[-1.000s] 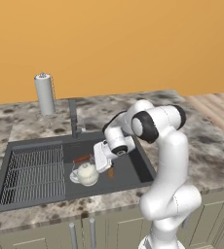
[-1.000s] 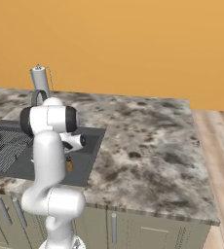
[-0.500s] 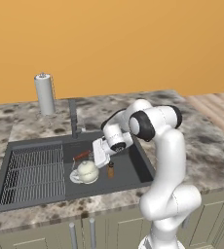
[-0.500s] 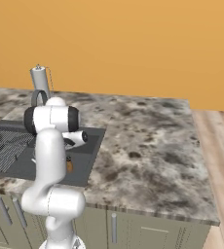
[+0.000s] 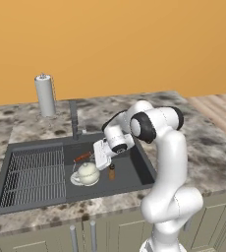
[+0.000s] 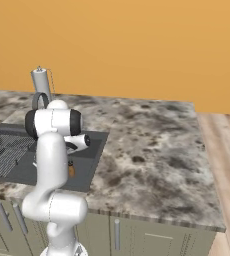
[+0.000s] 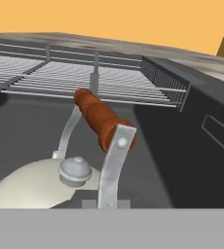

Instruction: Open the cabinet, pick the kettle from the cabinet, and place it in the sink.

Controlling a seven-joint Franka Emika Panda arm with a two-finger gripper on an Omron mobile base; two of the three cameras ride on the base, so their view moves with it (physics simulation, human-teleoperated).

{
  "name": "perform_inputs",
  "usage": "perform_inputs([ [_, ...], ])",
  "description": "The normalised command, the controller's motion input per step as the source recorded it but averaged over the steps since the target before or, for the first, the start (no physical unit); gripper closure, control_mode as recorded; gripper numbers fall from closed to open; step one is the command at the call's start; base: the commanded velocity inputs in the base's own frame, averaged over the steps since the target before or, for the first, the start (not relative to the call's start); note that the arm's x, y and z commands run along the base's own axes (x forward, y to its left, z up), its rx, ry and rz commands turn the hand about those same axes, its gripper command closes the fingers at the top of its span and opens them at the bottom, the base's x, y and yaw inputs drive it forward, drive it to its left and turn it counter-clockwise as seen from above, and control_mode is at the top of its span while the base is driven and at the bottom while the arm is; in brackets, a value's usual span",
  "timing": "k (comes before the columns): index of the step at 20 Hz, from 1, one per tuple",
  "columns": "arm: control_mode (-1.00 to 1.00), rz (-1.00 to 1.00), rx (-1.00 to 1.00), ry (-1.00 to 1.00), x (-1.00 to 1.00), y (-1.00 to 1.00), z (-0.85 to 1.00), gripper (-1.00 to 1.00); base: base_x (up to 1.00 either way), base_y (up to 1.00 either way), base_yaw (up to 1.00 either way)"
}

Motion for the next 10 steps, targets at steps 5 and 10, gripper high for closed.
perform_inputs([
  [5,-1.00,0.00,0.00,-0.01,-0.25,0.08,-0.24,-1.00,0.00,0.00,0.00],
  [10,-1.00,0.00,0.00,0.00,-0.18,0.05,-0.19,-1.00,0.00,0.00,0.00],
])
